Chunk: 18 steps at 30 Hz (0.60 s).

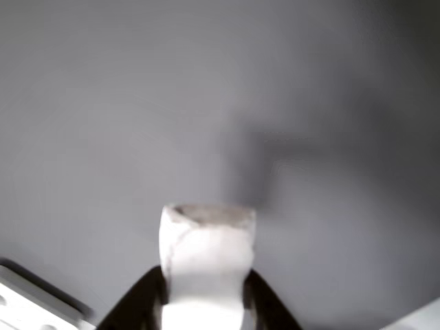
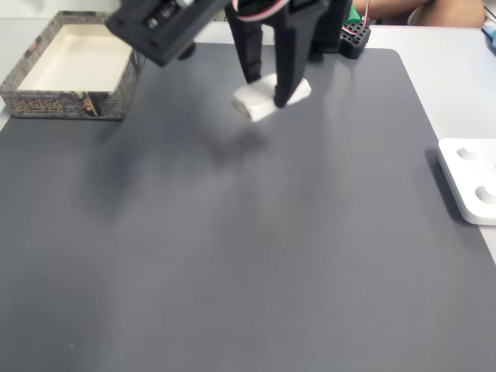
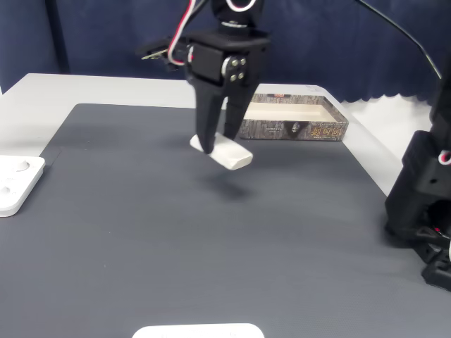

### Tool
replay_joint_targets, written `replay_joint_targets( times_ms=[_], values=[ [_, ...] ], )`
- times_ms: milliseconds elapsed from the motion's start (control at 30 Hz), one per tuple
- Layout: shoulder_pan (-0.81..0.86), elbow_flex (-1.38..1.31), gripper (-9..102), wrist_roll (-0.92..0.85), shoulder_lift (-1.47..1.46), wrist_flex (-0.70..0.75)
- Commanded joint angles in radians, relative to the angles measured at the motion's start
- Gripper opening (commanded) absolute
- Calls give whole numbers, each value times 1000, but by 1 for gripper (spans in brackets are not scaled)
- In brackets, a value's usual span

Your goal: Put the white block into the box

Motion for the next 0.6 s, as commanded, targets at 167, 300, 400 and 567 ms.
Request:
replay_joint_targets(
  times_ms=[167,300,400,567],
  values=[
    [201,51,-2,84,186,-6],
    [273,29,-2,133,173,-5],
    [337,12,-2,173,155,2],
    [446,-48,-2,264,97,3]
  ],
)
